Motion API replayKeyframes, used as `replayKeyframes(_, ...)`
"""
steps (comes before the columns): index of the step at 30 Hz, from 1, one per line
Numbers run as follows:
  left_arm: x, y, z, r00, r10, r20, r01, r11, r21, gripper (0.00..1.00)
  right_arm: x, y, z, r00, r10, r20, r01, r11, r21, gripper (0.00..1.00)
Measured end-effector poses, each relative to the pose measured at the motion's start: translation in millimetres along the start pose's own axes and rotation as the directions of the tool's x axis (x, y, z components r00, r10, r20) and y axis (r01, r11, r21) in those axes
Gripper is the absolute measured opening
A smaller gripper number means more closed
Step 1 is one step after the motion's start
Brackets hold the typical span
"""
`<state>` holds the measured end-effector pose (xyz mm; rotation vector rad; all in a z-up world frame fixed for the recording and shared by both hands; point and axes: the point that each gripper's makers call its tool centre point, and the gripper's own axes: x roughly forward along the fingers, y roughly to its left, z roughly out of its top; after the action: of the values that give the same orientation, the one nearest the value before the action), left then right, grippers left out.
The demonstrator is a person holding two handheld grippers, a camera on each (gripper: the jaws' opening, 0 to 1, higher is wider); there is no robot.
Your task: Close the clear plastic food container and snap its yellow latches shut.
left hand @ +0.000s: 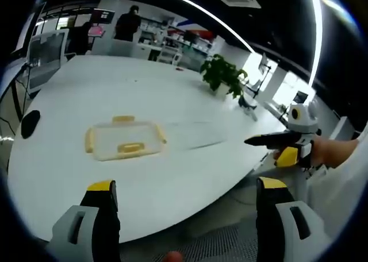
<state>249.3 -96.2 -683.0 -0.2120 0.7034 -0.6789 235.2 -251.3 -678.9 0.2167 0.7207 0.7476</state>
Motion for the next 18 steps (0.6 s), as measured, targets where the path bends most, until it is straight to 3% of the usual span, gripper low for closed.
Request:
replayKeyframes(3,-0.3,-0.5,0.2,1.0,-0.002,0.002,0.002,1.0,-0.003,1.0,-1.2,4.2,5.2,0.999,0.02,0.031,-0.02,1.0,0.001,0.98)
replayKeyframes(5,-0.2,-1.1,0.6,1.0,-0.008,0.005,0.008,1.0,-0.009,1.0,-1.2,0.5,0.8,1.0,0.004,0.006,-0.004,1.0,0.001,0.96)
replayKeyframes(18,-0.5,-1.0,1.7,1.0,-0.011,0.008,0.011,1.0,-0.01,1.0,-0.5,-4.1,2.7,1.0,-0.025,0.013,0.025,0.999,-0.02,0.99)
